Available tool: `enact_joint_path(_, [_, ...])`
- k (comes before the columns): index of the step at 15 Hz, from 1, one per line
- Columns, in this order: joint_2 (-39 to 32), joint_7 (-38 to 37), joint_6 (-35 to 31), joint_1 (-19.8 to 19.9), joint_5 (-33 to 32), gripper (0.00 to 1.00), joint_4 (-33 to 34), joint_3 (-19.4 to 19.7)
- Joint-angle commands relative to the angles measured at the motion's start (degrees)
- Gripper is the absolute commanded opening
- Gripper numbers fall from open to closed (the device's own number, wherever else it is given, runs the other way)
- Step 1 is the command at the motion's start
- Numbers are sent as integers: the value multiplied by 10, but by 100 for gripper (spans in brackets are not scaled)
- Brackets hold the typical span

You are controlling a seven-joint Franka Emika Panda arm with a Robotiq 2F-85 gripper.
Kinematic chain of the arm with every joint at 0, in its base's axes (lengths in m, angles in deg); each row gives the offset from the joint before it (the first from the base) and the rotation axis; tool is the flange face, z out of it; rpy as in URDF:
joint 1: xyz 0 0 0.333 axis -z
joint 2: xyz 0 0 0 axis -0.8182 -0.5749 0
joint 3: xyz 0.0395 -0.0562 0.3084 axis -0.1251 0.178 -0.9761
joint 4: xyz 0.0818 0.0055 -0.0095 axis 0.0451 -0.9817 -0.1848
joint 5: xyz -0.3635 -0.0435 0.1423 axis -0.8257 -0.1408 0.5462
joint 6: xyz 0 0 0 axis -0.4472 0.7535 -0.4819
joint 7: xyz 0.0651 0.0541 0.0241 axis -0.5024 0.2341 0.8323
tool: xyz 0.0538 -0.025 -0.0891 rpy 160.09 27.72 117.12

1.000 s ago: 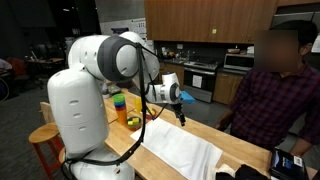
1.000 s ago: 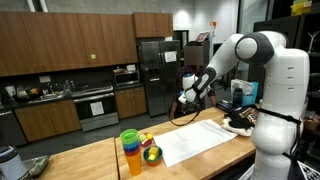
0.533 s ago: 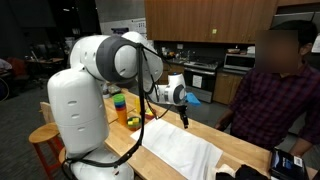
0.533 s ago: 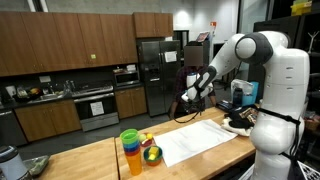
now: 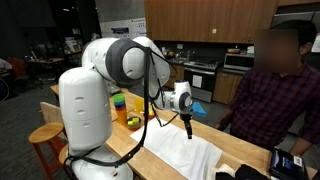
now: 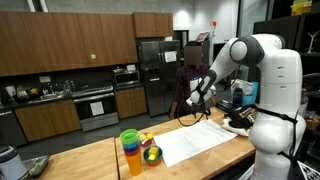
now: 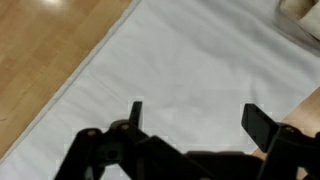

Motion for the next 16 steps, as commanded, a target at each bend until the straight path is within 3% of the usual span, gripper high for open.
enact_joint_path(1, [-37, 5, -2, 31, -27, 100, 11, 22])
enact_joint_path(6, [-66, -70, 1, 71, -33, 100, 41, 65])
enact_joint_path(9, [-65, -126, -36, 83, -33, 100, 34, 78])
enact_joint_path(12, [-58, -29, -124, 101, -21, 100, 14, 57])
enact_joint_path(16, [-61, 151, -157, 128, 57, 100, 2, 11])
